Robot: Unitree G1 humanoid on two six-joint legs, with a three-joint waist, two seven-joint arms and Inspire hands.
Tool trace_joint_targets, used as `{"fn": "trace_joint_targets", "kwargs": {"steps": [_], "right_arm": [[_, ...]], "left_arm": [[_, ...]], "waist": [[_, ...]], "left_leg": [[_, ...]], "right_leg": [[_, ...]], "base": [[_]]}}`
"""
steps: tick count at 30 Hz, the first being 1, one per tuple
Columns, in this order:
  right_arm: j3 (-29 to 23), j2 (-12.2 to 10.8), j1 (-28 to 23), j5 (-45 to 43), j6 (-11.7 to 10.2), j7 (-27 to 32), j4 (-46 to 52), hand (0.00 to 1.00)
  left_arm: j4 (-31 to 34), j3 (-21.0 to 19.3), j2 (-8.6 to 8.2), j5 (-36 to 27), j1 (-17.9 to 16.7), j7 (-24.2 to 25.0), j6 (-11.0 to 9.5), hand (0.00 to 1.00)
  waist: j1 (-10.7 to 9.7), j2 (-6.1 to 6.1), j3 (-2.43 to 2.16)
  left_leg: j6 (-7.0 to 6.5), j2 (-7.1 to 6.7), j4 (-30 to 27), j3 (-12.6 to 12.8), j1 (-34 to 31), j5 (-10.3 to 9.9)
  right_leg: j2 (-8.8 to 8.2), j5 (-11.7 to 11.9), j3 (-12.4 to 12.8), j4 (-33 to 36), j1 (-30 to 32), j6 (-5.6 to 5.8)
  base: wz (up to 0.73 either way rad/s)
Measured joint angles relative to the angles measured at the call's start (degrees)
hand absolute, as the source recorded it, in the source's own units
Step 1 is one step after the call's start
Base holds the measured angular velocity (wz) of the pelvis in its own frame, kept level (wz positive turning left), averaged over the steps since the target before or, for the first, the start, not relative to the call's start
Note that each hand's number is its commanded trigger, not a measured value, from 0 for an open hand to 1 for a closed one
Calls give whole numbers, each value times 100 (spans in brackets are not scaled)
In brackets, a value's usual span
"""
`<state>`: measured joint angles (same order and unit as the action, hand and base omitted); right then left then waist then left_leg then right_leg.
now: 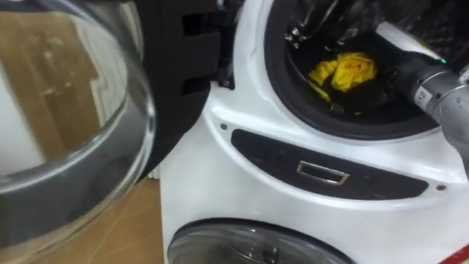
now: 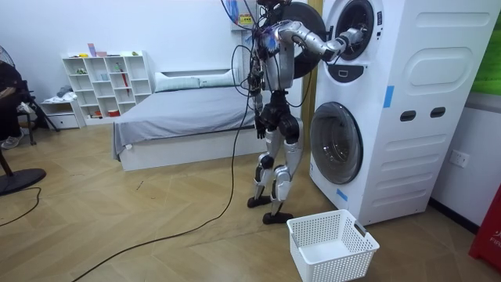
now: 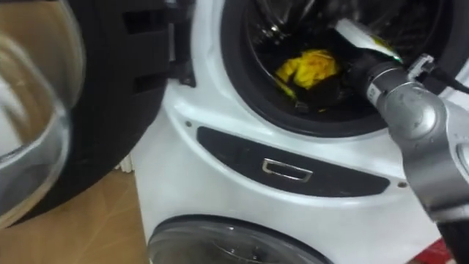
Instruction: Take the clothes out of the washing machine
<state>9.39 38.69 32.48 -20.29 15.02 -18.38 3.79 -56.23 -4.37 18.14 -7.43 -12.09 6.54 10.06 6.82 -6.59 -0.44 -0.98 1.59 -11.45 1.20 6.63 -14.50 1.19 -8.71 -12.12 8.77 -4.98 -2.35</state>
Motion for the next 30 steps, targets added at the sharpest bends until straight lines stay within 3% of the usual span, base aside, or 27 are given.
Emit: {"fn": "trace_joint_targets", "kwargs": {"steps": [7,11,15,16,18,19,20,21,22,23,24,25,26,28,30], "right_arm": [[-281,-12,-898,220,-28,34,1858,100],[-695,-189,-1709,818,-223,88,2387,100],[-1151,-484,-2095,1648,-406,91,2439,100],[-1335,-553,-2262,1922,-518,93,2477,100],[-1487,-600,-2526,2188,-780,94,2594,100],[-1524,-720,-2701,2234,-922,92,2725,100],[-1517,-837,-2805,2293,-1052,84,2924,100],[-1505,-864,-2820,2354,-1111,56,3050,100],[-1495,-982,-3022,2501,-1273,-24,3155,100],[-1501,-1040,-3171,2633,-1403,-65,3164,100],[-1509,-1074,-3195,2703,-1424,-75,3112,100],[-1609,-1201,-3209,2818,-1347,-131,2948,100],[-1839,-1310,-3281,2882,-1279,-224,2846,100],[-2059,-1320,-3386,3297,-1184,-398,2801,100],[-2151,-1322,-3515,3582,-1176,-572,2794,100]], "left_arm": [[-29,0,-87,-213,-97,-18,-323,0],[-114,-2,-170,-246,-162,-19,-448,0],[-117,-2,-211,-305,-336,-20,-620,0],[-118,-7,-214,-313,-396,-20,-653,0],[-123,-30,-250,-308,-472,-20,-677,0],[-120,-141,-271,-304,-533,-21,-747,0],[-138,-301,-267,-297,-625,-26,-799,0],[-178,-369,-283,-293,-687,-28,-806,0],[-369,-455,-378,-236,-690,-54,-790,0],[-399,-424,-421,-202,-687,-63,-788,0],[-393,-406,-421,-202,-666,-61,-799,0],[-367,-395,-408,-202,-566,-63,-803,0],[-332,-377,-400,-202,-514,-75,-833,0],[-400,-416,-382,-203,-551,-89,-879,0],[-577,-494,-363,-192,-570,-86,-872,0]], "waist": [[-225,61,37],[-243,75,39],[-372,81,40],[-392,92,41],[-391,197,101],[-378,262,52],[-339,243,37],[-333,228,63],[-532,335,-18],[-717,387,-21],[-764,381,-9],[-827,342,32],[-810,325,24],[-613,234,-13],[-516,200,-16]], "left_leg": [[0,61,75,183,175,0],[1,81,180,289,308,-1],[1,95,180,330,354,-1],[1,108,180,326,408,-1],[3,191,184,166,545,0],[8,279,191,-74,605,-3],[73,288,136,-112,585,-42],[176,282,75,-65,549,-108],[376,400,2,-16,511,-205],[480,478,45,302,548,-194],[495,502,149,445,551,-188],[537,562,474,635,438,-136],[366,556,457,878,359,-16],[342,514,321,1110,366,0],[340,487,303,1111,420,-2]], "right_leg": [[19,-1,182,-4,-58,1],[50,0,297,1,-113,1],[74,0,404,18,-109,2],[87,0,396,45,-109,2],[184,-21,324,353,10,11],[331,-129,375,256,153,15],[412,272,405,-404,349,-136],[400,615,307,-468,465,-212],[403,611,149,-255,426,-214],[378,610,292,-220,332,-214],[356,610,519,-225,279,-212],[318,589,969,-212,236,-176],[284,495,1165,-149,319,-5],[292,454,1144,-77,334,58],[281,455,927,-105,257,57]], "base": [[-15],[-19],[-11],[-16],[-20],[-54],[-65],[-22],[55],[84],[94],[76],[59],[-22],[-41]]}}
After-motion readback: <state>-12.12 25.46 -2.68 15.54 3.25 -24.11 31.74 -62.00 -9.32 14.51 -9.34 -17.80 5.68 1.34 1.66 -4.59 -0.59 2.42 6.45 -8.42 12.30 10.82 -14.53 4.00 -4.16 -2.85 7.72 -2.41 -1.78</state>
